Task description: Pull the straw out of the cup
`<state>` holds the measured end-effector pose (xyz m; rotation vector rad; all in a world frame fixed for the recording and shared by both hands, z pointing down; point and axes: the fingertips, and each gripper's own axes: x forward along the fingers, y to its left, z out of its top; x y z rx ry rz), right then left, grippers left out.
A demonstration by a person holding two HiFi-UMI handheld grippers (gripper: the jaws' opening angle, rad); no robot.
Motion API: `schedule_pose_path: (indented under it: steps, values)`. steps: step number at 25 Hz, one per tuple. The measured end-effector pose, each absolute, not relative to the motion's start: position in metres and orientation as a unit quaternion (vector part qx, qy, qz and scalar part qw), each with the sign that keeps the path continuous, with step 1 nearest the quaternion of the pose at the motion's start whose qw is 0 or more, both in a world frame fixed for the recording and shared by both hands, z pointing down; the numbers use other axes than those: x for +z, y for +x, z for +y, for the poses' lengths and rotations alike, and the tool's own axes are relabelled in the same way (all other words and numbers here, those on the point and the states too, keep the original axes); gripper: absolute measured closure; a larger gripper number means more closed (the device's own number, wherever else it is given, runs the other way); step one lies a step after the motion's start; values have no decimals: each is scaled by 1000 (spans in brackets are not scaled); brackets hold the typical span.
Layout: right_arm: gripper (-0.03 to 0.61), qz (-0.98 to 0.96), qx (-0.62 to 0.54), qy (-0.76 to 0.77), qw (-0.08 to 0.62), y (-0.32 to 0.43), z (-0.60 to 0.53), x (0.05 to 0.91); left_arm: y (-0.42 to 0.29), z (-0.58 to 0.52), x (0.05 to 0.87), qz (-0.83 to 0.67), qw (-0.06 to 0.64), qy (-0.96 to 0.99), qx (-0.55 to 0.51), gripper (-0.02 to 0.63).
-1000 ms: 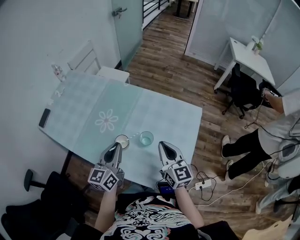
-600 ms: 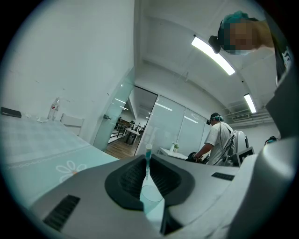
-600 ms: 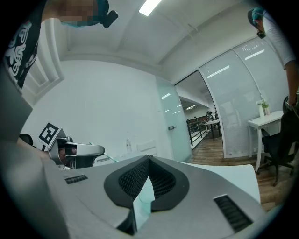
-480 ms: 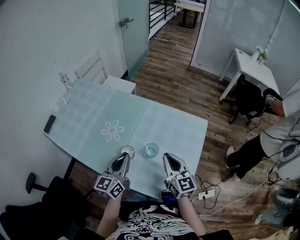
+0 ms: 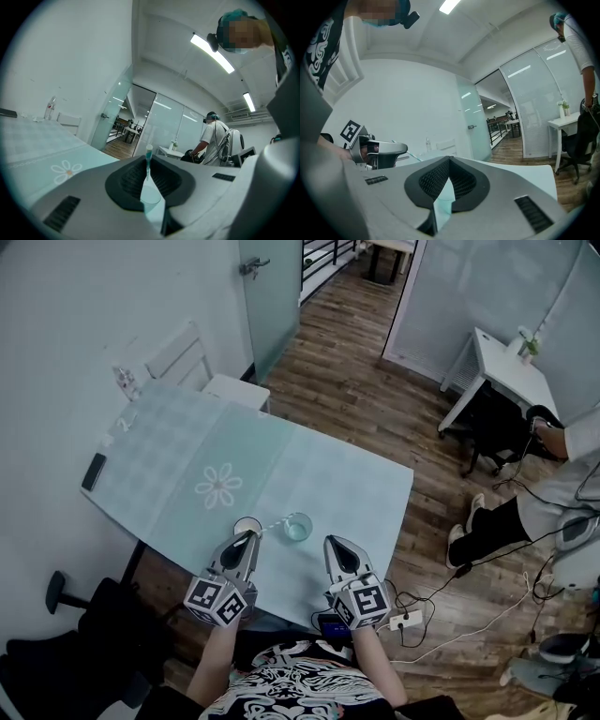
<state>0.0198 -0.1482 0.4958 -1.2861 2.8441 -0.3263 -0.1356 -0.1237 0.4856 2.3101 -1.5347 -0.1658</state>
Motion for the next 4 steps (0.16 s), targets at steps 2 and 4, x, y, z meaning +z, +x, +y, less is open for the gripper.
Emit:
schedule_pose_path:
  steps: [2, 4]
  values:
    - [557, 907, -104, -409, 0, 20, -149, 497, -136, -125, 486, -544, 180, 817, -59, 604]
    - [557, 907, -104, -408, -1, 19, -149, 498, -135, -126, 486, -545, 180, 817, -60, 604]
